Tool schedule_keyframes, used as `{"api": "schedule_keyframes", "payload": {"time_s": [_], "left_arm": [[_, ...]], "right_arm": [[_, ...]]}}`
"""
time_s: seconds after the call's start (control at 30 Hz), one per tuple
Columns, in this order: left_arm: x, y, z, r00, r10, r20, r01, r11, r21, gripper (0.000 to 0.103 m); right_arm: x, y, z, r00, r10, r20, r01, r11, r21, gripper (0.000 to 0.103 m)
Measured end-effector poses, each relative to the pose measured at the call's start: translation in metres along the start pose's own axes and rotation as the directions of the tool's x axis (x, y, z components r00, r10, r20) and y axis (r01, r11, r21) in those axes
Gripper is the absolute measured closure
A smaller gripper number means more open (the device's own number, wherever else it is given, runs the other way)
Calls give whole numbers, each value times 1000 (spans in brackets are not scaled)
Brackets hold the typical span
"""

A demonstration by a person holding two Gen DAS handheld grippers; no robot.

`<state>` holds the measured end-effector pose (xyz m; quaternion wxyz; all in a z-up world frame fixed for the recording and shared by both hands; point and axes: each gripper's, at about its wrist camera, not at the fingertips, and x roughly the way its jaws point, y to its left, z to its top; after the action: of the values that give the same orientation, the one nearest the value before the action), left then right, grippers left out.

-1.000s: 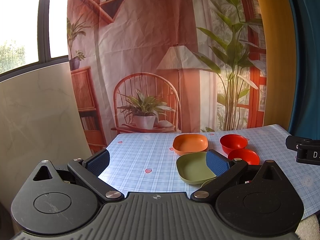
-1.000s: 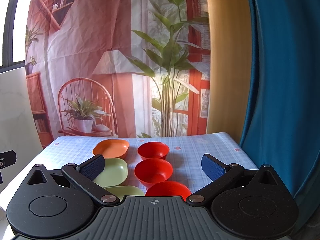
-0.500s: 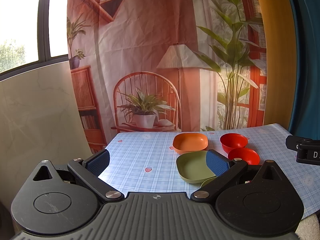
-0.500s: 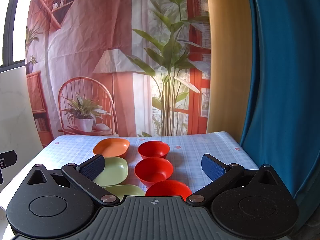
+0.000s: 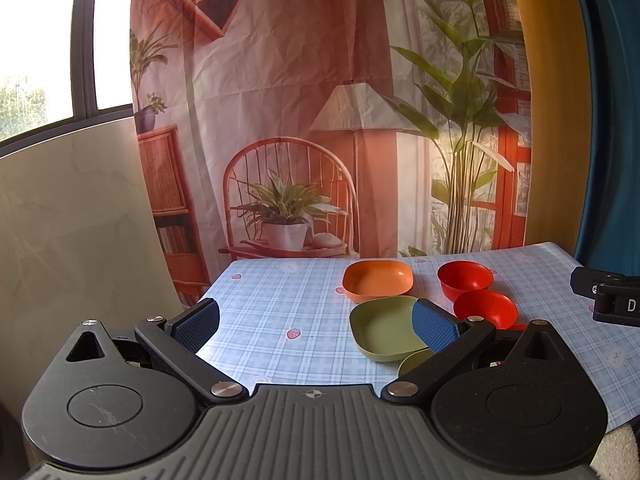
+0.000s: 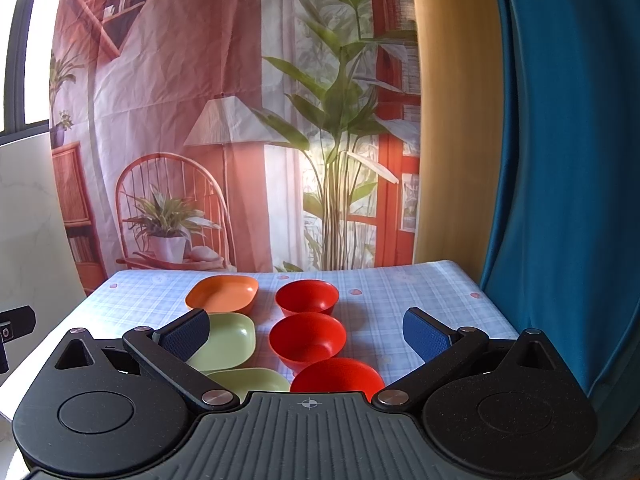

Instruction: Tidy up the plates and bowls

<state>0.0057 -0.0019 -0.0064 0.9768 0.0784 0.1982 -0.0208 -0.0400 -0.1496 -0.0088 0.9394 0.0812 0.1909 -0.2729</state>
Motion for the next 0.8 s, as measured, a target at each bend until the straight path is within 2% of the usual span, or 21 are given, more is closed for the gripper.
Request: {"api": "schedule_keyframes", "payload": {"time_s": [0.27, 0.43, 0.6, 0.8], "left_arm": [[13, 7, 2, 1000, -23, -21, 22, 999, -41, 0], [15, 6, 4, 999, -32, 30, 34, 997, -64, 0], [21, 1, 5, 998, -25, 60, 29, 998, -64, 0], [40, 3, 1, 998, -29, 49, 35, 992, -119, 0]], "right_arm": [[0, -1, -5, 999, 33, 12, -34, 999, 15, 0], [12, -11, -15, 998, 66, 3, -66, 995, 70, 0], [22, -17, -15, 999, 45, 2, -45, 997, 60, 0], [37, -20, -14, 999, 30, -20, -28, 998, 58, 0]]}}
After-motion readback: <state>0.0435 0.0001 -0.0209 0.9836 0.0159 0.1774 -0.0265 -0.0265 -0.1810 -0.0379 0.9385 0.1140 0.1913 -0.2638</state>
